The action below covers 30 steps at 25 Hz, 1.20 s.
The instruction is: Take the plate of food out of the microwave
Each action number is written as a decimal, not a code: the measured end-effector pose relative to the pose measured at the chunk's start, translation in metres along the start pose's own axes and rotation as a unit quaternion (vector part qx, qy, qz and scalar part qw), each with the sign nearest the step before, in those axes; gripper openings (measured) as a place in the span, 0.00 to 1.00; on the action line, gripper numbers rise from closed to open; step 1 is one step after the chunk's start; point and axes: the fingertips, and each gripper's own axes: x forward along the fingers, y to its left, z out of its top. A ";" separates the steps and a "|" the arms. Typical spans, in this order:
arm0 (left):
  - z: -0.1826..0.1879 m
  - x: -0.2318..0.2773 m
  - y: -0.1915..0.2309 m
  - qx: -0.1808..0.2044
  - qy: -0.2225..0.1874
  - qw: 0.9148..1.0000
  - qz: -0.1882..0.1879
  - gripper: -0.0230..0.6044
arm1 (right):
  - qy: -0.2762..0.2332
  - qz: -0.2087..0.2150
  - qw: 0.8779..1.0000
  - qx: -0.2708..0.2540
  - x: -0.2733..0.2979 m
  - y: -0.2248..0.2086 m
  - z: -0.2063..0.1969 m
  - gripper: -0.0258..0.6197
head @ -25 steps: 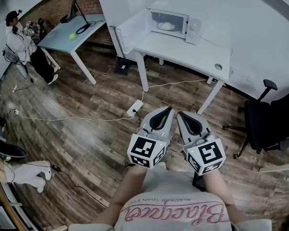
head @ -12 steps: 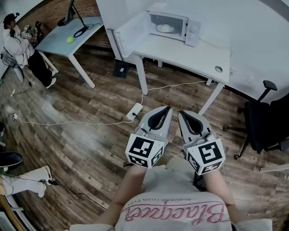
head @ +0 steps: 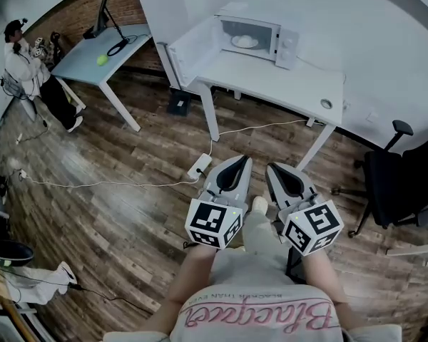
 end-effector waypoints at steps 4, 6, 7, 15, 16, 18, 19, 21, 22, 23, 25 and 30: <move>-0.002 0.015 0.011 0.006 0.005 1.000 0.001 0.05 | 0.021 0.004 1.000 0.014 0.016 -0.013 -0.004 0.06; -0.002 0.025 0.017 0.011 0.010 1.000 -0.001 0.05 | 0.035 -0.004 0.999 -0.004 0.025 -0.020 -0.005 0.06; -0.003 0.031 0.020 0.014 0.012 1.000 -0.001 0.05 | 0.040 -0.006 0.999 -0.013 0.030 -0.024 -0.005 0.06; -0.002 0.069 0.040 0.026 0.014 1.000 -0.009 0.05 | 0.060 0.000 0.998 -0.011 0.068 -0.055 -0.002 0.06; -0.002 0.074 0.042 0.030 0.016 0.999 -0.014 0.05 | 0.058 0.001 0.998 -0.007 0.073 -0.059 0.000 0.06; -0.002 0.085 0.046 0.037 0.020 0.999 -0.021 0.05 | 0.053 0.003 0.999 0.002 0.083 -0.067 0.005 0.06; -0.002 0.091 0.050 0.039 0.021 0.999 -0.020 0.05 | 0.052 0.004 0.999 0.004 0.088 -0.071 0.007 0.06; 0.000 0.102 0.058 0.038 0.021 0.999 -0.016 0.05 | 0.050 0.008 0.999 0.004 0.098 -0.078 0.013 0.06; 0.001 0.109 0.062 0.035 0.021 0.999 -0.016 0.05 | 0.049 0.009 0.999 0.002 0.102 -0.082 0.015 0.06; 0.002 0.115 0.066 0.032 0.021 0.999 -0.015 0.05 | 0.048 0.010 0.999 0.000 0.107 -0.087 0.017 0.06; 0.003 0.127 0.072 0.029 0.020 0.999 -0.012 0.05 | 0.046 0.011 0.999 -0.004 0.115 -0.097 0.020 0.06; 0.005 0.158 0.088 0.025 0.021 0.999 -0.001 0.05 | 0.043 0.017 0.999 -0.010 0.139 -0.123 0.027 0.06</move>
